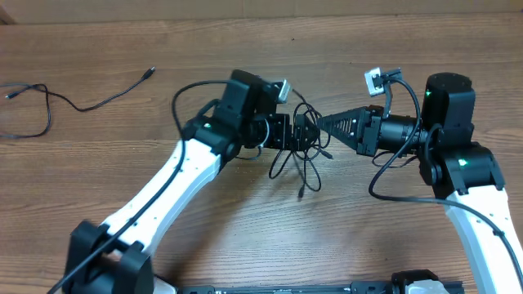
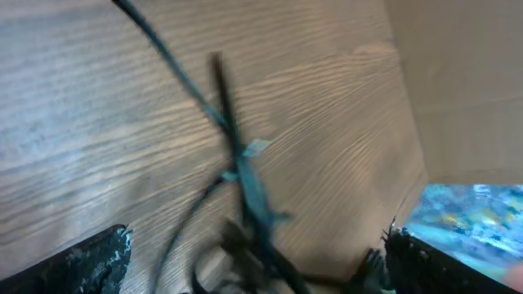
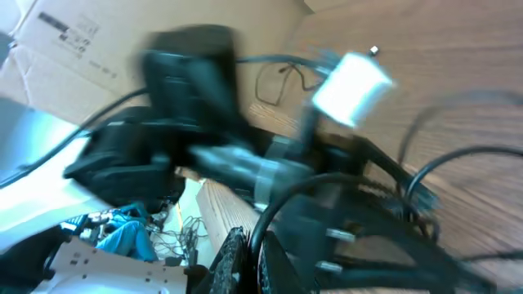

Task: Untangle cables

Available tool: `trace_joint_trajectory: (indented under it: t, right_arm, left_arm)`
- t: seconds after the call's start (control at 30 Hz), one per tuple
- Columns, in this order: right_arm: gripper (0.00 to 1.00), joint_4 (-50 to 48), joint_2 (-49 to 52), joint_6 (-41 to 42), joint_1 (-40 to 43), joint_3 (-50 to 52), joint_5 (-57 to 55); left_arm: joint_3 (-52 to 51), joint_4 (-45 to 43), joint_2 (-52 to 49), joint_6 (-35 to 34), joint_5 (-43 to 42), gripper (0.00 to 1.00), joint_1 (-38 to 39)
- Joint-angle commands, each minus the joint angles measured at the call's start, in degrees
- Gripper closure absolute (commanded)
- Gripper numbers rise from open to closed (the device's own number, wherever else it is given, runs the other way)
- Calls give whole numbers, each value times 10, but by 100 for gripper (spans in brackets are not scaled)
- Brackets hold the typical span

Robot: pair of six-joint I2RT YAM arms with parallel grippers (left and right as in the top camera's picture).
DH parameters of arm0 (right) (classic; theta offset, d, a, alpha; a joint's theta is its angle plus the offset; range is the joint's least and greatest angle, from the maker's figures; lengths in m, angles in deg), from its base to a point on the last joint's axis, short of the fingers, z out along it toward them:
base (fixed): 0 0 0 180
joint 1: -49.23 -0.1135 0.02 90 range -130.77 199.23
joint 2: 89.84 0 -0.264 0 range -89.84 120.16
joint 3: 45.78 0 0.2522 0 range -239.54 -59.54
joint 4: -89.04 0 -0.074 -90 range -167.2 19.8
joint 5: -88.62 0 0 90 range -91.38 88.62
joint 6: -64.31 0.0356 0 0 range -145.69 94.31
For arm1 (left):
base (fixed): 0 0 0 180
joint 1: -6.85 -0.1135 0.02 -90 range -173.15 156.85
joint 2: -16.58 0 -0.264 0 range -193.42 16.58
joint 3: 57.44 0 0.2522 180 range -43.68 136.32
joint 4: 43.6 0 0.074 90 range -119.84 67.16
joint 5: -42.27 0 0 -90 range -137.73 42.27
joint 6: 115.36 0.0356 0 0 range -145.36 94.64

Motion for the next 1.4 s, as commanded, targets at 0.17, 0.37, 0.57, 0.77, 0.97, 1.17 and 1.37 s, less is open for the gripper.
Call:
trace_joint_trajectory:
  t: [0.17,0.37,0.57,0.77,0.97,1.17,1.37]
  right_arm:
    - [96,-88,-62,3,11,-26,9]
    - [96,-164,-78,49,45,-41,-21]
    - [96,-188,-78,93,98,-41,-66]
    - [74,-73,-76,93,101,-40,-151]
    - [44,34,-72,92,101,-39,-232]
    - [25,88,-72,92,101,-38,-295]
    - [17,104,-65,92,101,-38,-321]
  left_arm:
    - [-1,50,-103,-14,104,0,-1]
    - [-1,84,-128,-14,178,1,-1]
    - [-1,109,-132,-14,229,3,-1]
    - [0,107,-131,-6,227,5,-1]
    - [18,120,-118,138,217,0,-1]
    - [30,176,-69,227,293,0,-1]
    - [30,213,-7,242,405,1,-1]
